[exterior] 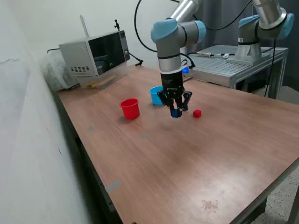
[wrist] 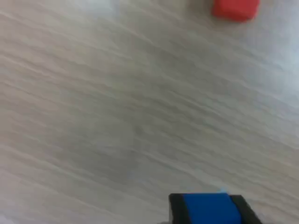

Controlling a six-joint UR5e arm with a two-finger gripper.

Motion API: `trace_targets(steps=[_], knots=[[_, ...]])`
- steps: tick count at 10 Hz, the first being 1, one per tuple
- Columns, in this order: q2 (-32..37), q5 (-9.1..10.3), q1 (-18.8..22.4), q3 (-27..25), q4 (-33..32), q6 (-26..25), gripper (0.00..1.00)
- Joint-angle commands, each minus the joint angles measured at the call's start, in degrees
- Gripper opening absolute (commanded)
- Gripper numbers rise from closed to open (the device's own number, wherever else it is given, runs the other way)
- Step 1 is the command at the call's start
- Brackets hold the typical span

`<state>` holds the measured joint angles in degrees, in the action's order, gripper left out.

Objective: Place red objects in the red bin, and blue objects in the blue bin.

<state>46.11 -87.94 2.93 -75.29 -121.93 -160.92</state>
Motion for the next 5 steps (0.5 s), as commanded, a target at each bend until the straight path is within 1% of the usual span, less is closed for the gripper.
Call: trace_targets(steps=[1,2,3,4,5], knots=[[11.4,-3.89,-6.4,-9.1,0.2,0.0,0.0],[13.3,-4.17,-9.3,-10.9,0.2,0.1,0.0],[15.0,-4.34,-13.5,-13.4,0.3,0.2,0.0],[15.5,-4.52,-16.7,-14.9,0.3,0.2,0.0],[15.9,-4.52,-19.0,-16.0,0.4,0.4,0.0]])
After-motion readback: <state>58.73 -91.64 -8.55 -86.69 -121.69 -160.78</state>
